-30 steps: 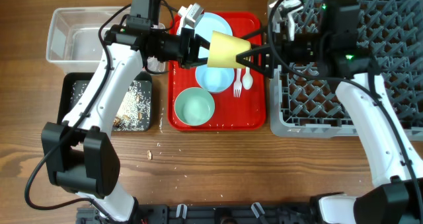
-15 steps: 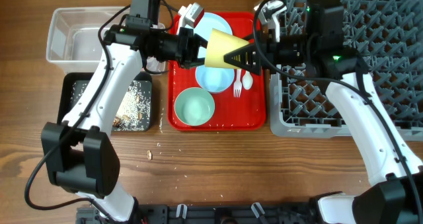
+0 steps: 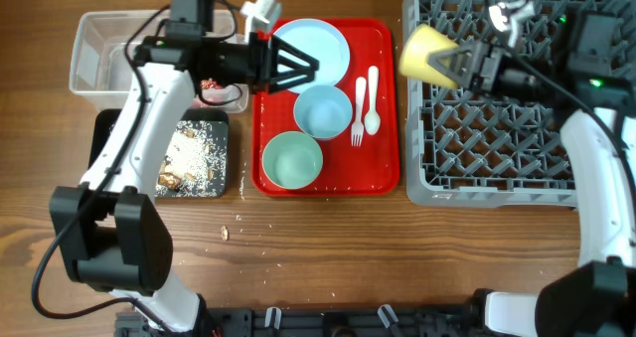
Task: Sort waste into correct bins and load items into the dishwasher rack
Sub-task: 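Lower the yellow cup into the dish rack and release it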
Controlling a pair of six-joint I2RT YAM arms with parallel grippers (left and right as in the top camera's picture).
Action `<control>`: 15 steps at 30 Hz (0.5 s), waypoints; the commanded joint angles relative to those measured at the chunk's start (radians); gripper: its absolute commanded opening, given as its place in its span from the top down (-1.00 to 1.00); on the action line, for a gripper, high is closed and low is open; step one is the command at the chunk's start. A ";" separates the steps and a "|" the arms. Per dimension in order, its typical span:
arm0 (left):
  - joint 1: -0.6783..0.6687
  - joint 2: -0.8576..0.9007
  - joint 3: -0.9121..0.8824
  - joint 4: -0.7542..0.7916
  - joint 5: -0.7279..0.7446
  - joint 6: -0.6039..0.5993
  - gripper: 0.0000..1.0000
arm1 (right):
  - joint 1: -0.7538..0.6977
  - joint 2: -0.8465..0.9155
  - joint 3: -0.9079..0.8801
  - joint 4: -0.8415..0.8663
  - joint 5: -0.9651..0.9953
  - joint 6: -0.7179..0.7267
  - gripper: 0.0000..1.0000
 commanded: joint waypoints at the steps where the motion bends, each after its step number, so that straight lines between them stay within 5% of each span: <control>1: 0.010 -0.005 0.008 -0.010 -0.327 0.006 -0.05 | 0.010 -0.117 0.017 -0.132 0.423 -0.006 0.14; 7: -0.047 -0.003 0.007 -0.112 -0.790 0.006 -0.06 | 0.130 -0.141 0.017 -0.376 0.782 0.041 0.12; 15: -0.116 -0.003 0.004 -0.179 -0.986 0.010 -0.08 | 0.214 -0.014 0.017 -0.494 0.873 0.085 0.11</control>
